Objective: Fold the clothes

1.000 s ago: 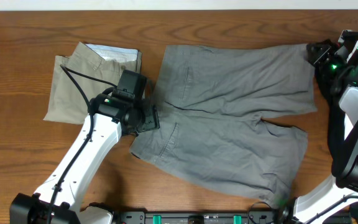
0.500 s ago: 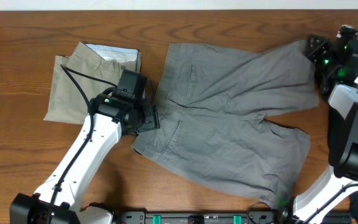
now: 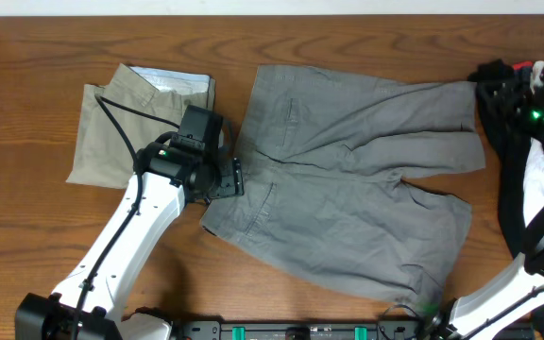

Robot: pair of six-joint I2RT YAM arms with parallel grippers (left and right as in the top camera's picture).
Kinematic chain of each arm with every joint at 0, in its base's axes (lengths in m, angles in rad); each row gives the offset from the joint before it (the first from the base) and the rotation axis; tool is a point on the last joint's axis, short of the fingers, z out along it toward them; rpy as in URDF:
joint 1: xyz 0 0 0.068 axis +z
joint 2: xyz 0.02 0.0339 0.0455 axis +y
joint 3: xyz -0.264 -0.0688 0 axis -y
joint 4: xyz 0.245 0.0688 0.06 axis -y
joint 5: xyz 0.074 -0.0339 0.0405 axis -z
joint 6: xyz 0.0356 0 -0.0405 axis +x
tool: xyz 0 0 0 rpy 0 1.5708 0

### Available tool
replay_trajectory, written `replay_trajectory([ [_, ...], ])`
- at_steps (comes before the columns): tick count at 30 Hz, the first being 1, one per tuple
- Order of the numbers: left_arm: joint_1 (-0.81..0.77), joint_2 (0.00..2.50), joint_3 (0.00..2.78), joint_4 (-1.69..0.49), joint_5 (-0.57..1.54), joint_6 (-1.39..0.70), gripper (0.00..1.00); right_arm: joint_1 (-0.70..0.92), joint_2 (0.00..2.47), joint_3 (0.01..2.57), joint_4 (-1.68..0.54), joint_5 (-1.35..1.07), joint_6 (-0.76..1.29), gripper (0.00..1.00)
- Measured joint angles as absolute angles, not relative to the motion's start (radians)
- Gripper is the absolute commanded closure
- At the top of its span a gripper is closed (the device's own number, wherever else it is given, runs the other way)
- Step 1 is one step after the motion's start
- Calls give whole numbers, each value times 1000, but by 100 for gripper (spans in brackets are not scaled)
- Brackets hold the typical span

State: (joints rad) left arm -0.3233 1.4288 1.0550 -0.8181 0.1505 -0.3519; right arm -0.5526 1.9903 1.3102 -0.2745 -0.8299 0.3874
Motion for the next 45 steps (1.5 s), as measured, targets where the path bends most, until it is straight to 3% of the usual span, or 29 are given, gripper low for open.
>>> replay_trajectory([
  [6, -323, 1429, 1055, -810, 150, -339, 27, -560, 1987, 1316, -603, -768, 150, 34],
  [9, -323, 1429, 1055, -808, 150, -339, 26, -550, 1987, 1316, -648, -667, 70, 43],
  [11, -323, 1429, 1055, -805, 150, -339, 27, -534, 1987, 1316, -656, -596, 35, 63],
  [14, -323, 1429, 1055, -804, 150, -337, 26, -502, 1987, 1316, -682, -532, 12, 80],
  [20, -323, 1429, 1055, -803, 150, -321, 27, -477, 1964, 1316, -820, -435, 29, 84],
  [24, -323, 1429, 1055, -803, 150, -307, 27, -477, 1873, 1316, -975, -278, 83, 82],
  [28, -323, 1429, 1055, -802, 150, -301, 26, -477, 1758, 1316, -1047, -134, 139, 67],
  [35, -323, 1429, 1055, -781, 150, -279, 23, -476, 1710, 1317, -979, -123, 159, 71],
  [38, -323, 1429, 1055, -717, 154, -265, 21, -463, 1711, 1317, -888, -231, 161, 59],
  [40, -323, 1429, 1055, -655, 170, -240, 19, -439, 1713, 1317, -876, -270, 150, 41],
  [45, -323, 1431, 1056, -588, 224, -208, 19, -385, 1737, 1318, -956, -192, 168, 35],
])
